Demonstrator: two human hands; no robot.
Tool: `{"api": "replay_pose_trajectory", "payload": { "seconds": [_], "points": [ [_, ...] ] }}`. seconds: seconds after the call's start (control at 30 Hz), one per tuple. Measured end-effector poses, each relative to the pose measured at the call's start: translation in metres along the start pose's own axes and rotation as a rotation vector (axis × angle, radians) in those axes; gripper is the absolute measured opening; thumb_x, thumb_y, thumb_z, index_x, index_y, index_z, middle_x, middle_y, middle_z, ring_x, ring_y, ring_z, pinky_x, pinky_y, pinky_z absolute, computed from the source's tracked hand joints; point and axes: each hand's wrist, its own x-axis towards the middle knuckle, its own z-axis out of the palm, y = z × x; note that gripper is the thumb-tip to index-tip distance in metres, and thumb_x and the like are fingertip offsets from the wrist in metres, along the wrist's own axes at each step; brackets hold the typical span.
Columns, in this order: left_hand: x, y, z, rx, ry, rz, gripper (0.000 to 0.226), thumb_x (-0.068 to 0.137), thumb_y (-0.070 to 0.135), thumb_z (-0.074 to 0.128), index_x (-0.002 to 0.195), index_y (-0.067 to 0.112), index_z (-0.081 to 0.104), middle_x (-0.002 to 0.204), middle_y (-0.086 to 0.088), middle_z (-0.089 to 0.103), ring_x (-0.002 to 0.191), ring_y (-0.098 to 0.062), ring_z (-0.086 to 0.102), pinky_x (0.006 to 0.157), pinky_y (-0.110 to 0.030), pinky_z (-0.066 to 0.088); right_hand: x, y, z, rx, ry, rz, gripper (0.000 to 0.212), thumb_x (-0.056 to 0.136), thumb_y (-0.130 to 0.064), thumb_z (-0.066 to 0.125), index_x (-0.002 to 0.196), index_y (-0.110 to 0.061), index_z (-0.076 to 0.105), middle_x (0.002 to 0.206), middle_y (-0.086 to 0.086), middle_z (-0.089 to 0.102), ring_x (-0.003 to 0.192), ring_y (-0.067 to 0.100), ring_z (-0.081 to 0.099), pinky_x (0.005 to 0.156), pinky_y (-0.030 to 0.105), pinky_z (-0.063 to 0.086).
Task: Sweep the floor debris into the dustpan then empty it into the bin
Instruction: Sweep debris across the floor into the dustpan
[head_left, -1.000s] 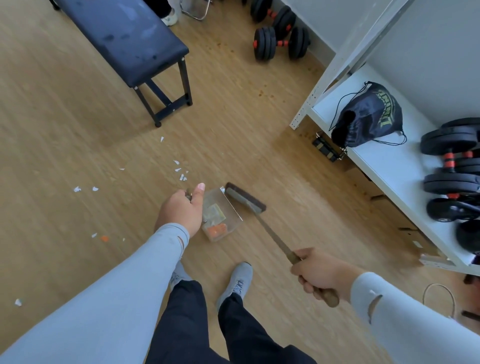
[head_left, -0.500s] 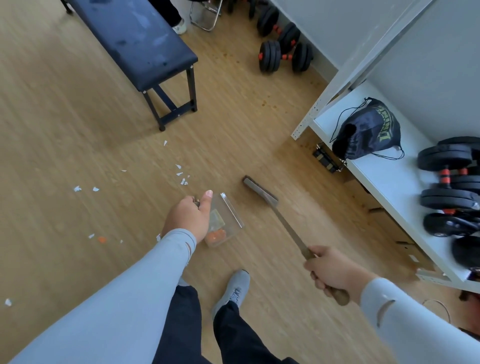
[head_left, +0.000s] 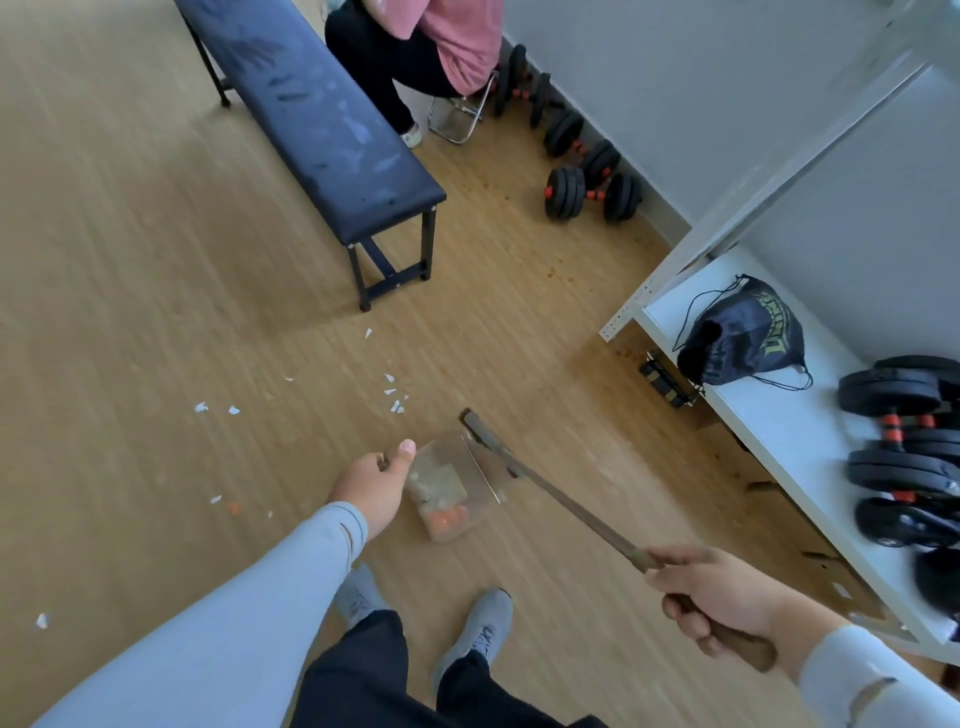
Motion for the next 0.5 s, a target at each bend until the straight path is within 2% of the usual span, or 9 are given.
{"api": "replay_pose_trajectory", "payload": {
  "seconds": [0.1, 0.23, 0.27, 0.37, 0.5],
  "points": [
    [-0.012, -0.009, -0.045, -0.064, 0.053, -0.012, 0.066, 0.098, 0.070, 0.040, 0.087, 0.009, 0.062, 0.067, -0.003, 0.063, 0.059, -0.027, 0.056, 0.066, -0.035, 0.051, -0.007, -0.028, 0.026, -0.185, 0.067, -0.079, 0.031, 0.098, -0.007, 0.054, 0.126, -0.018, 0.055, 0.066, 0.011, 0.050, 0.043, 0.017, 0.040, 0.039, 0.025, 0.033],
    [-0.026, -0.028, -0.094, -0.188, 0.049, -0.029, 0.071, 0.099, 0.067, 0.043, 0.097, -0.002, 0.060, 0.065, -0.006, 0.052, 0.045, -0.021, 0.041, 0.049, -0.026, 0.039, -0.010, -0.065, 0.057, -0.316, 0.121, -0.125, 0.025, 0.095, -0.013, 0.052, 0.118, -0.022, 0.057, 0.058, 0.008, 0.053, 0.043, 0.016, 0.043, 0.043, 0.026, 0.036],
    [-0.028, -0.032, -0.104, -0.207, 0.048, -0.025, 0.072, 0.099, 0.066, 0.043, 0.099, -0.004, 0.060, 0.065, -0.007, 0.051, 0.044, -0.020, 0.040, 0.048, -0.026, 0.038, -0.010, -0.073, 0.064, -0.329, 0.137, -0.143, 0.026, 0.095, -0.014, 0.052, 0.119, -0.023, 0.057, 0.056, 0.006, 0.054, 0.042, 0.016, 0.044, 0.043, 0.026, 0.037],
    [-0.029, -0.043, -0.131, -0.237, 0.076, 0.000, 0.067, 0.100, 0.065, 0.043, 0.087, 0.002, 0.060, 0.061, -0.005, 0.055, 0.040, -0.018, 0.044, 0.049, -0.027, 0.040, -0.005, -0.103, 0.086, -0.366, 0.176, -0.202, 0.031, 0.092, -0.015, 0.052, 0.122, -0.023, 0.058, 0.054, 0.004, 0.056, 0.042, 0.015, 0.045, 0.042, 0.024, 0.038],
    [-0.024, -0.055, -0.160, -0.279, 0.127, -0.012, 0.066, 0.098, 0.067, 0.045, 0.084, 0.006, 0.062, 0.057, -0.003, 0.058, 0.044, -0.021, 0.048, 0.053, -0.029, 0.044, 0.009, -0.154, 0.110, -0.390, 0.198, -0.250, 0.034, 0.088, -0.011, 0.053, 0.120, -0.018, 0.062, 0.056, 0.006, 0.059, 0.043, 0.017, 0.046, 0.044, 0.025, 0.038]
  ]
}}
